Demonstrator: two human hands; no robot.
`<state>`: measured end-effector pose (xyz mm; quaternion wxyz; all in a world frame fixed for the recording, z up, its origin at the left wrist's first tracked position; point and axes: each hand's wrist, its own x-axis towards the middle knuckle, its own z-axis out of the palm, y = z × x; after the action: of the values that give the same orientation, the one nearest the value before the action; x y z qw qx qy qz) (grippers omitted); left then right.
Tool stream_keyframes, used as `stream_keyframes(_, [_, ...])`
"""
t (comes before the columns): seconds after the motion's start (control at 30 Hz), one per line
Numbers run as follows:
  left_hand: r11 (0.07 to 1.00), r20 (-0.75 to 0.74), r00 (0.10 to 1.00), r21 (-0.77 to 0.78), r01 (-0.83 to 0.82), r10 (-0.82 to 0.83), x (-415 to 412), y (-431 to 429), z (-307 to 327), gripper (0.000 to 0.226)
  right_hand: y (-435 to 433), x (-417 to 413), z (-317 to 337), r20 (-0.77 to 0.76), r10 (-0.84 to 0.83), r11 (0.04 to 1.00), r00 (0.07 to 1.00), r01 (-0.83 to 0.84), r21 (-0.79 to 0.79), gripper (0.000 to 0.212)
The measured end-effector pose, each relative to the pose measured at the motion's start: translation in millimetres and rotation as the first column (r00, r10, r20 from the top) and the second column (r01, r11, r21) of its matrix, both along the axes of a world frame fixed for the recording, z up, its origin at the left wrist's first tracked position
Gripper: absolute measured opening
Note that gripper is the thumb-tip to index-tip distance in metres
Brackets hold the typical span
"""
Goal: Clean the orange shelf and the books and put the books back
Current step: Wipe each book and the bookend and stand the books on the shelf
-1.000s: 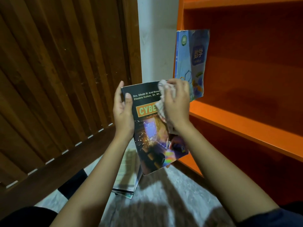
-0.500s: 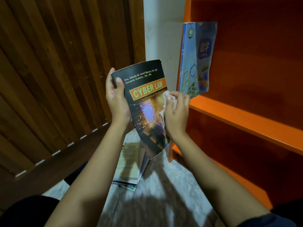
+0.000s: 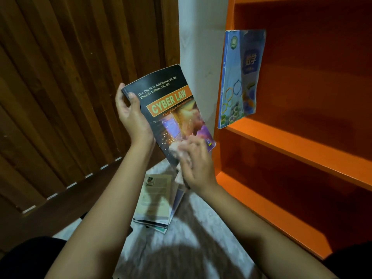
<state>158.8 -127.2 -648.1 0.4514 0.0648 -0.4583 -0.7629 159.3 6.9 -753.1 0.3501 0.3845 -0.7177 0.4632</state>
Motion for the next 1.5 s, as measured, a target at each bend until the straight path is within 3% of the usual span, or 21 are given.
stream_keyframes(0.07, [1.000, 0.011, 1.000, -0.011, 0.008, -0.008, 1.2, -1.0, -2.2, 0.039, 4.7, 3.2, -10.2, -0.131, 0.062, 0.989, 0.989, -0.043, 0.141, 0.014])
stream_keyframes(0.1, [1.000, 0.013, 1.000, -0.008, 0.027, -0.027, 2.0, -1.4, -3.0, 0.039, 7.6, 1.2, -12.2, -0.115, 0.039, 0.989, 0.993, -0.022, 0.144, 0.013])
stream_keyframes(0.17, [0.997, 0.011, 0.997, -0.004, 0.072, -0.072, 4.3, -2.5, -2.5, 0.039, 12.9, -3.4, -8.7, 0.045, -0.063, 0.998, 0.997, 0.061, 0.030, 0.014])
stream_keyframes(0.27, [0.990, 0.018, 0.990, -0.038, 0.138, -0.138, 8.3, -2.4, 0.8, 0.038, 24.9, -21.5, -0.9, 0.333, -0.149, 0.973, 0.931, 0.199, -0.120, 0.023])
stream_keyframes(0.4, [0.968, 0.043, 0.973, -0.098, 0.232, -0.229, 11.7, -2.8, -3.1, 0.040, 46.8, -36.5, 19.6, 0.531, 0.066, 0.978, 0.845, 0.050, -0.201, 0.032])
stream_keyframes(0.6, [0.926, 0.108, 0.947, -0.200, 0.319, -0.303, 9.7, 15.2, -0.4, 0.038, 66.7, -56.2, 68.0, 0.617, 0.273, 0.946, 0.738, -0.089, -0.313, 0.045])
stream_keyframes(0.73, [0.911, 0.097, 0.952, -0.278, 0.305, -0.289, -2.0, 33.7, 17.0, 0.034, 87.7, -64.2, 92.3, 0.590, 0.346, 0.912, 0.729, -0.116, -0.393, 0.039])
stream_keyframes(0.97, [0.900, -0.068, 0.987, -0.423, 0.105, -0.146, -39.3, 96.4, 46.1, 0.030, 121.2, -92.4, 125.5, 0.445, 0.268, 0.862, 0.855, -0.007, -0.507, 0.034])
stream_keyframes(1.23, [0.765, -0.160, 0.987, -0.631, -0.127, 0.032, -96.7, 146.0, 50.4, 0.043, 143.7, -140.3, 132.6, 0.419, 0.107, 0.794, 0.902, 0.176, -0.582, 0.033])
stream_keyframes(1.5, [0.634, -0.107, 0.981, -0.751, -0.187, 0.163, -151.2, 155.9, 33.0, 0.061, 140.1, -183.3, 111.9, 0.405, 0.206, 0.660, 0.891, 0.179, -0.729, 0.030])
